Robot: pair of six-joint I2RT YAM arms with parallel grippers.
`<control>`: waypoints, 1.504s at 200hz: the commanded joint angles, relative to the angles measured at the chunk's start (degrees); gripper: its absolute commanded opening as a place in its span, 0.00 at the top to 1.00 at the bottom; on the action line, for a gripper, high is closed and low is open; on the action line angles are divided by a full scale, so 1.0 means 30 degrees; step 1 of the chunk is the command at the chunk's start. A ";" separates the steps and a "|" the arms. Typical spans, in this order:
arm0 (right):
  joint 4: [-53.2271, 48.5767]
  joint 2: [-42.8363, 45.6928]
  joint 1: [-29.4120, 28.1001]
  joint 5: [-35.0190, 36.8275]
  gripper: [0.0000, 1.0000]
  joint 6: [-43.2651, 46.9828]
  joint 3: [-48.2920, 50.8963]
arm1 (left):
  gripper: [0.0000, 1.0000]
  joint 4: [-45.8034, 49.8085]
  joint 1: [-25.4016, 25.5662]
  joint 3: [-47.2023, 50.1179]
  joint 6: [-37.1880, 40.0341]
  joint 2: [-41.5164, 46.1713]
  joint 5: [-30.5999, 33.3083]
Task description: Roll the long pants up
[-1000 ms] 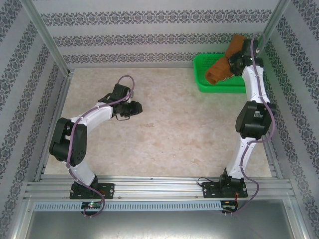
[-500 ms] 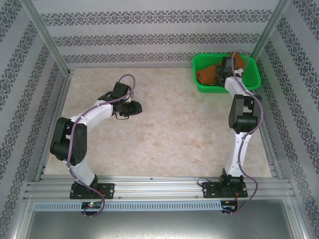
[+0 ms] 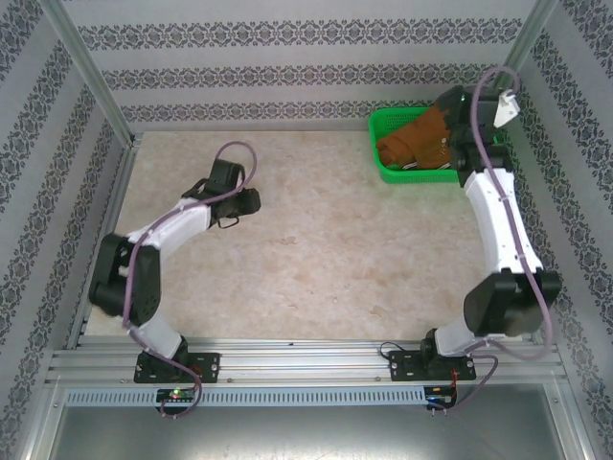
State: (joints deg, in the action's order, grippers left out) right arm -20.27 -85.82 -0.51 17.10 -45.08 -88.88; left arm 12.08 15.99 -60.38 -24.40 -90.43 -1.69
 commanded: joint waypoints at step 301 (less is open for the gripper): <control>2.4291 0.0037 0.0157 -0.5624 0.02 1.4279 2.2731 | 0.00 -2.0983 -0.4677 1.2670 0.7900 0.0212 0.2772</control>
State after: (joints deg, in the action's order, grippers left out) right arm 51.42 -87.79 -0.80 -0.14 0.36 -18.72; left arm -53.67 3.38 -21.37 0.45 -90.37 8.34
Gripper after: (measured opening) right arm 0.976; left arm 0.998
